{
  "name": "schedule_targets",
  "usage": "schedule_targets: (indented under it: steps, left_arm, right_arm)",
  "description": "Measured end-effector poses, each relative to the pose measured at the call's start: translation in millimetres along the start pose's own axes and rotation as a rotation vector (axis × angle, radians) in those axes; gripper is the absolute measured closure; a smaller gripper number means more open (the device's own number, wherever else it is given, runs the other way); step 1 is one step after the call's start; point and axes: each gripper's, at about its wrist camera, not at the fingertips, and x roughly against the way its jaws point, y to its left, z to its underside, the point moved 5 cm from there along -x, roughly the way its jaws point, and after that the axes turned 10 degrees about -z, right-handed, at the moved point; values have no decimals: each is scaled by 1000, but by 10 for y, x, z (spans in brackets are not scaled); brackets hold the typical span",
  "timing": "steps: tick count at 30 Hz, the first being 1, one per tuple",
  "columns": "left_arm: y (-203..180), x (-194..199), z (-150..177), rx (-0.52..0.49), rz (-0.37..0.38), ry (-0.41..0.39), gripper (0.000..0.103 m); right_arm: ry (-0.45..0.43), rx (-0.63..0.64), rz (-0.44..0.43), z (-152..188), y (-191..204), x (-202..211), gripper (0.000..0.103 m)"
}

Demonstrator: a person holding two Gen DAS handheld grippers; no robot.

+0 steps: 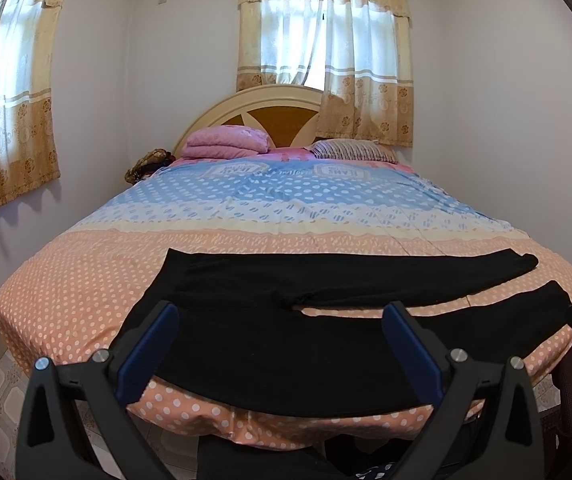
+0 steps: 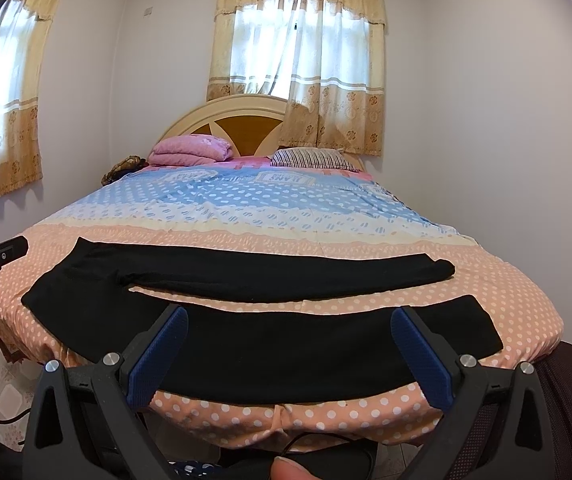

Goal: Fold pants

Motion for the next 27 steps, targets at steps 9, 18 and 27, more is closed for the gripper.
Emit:
schedule_targets:
  steps: [9,18,27]
  left_arm:
    - [5,-13,5,0,-1,1,0]
    - [35,-33,14,3,-3,3,0]
    - [36,-32,24,3,-3,5,0]
  right_arm:
    - [0,1,1,1,9,-3,1]
    - [4,0,2,19,8,-20,1]
    - [7,0,1,28,0,-28,1]
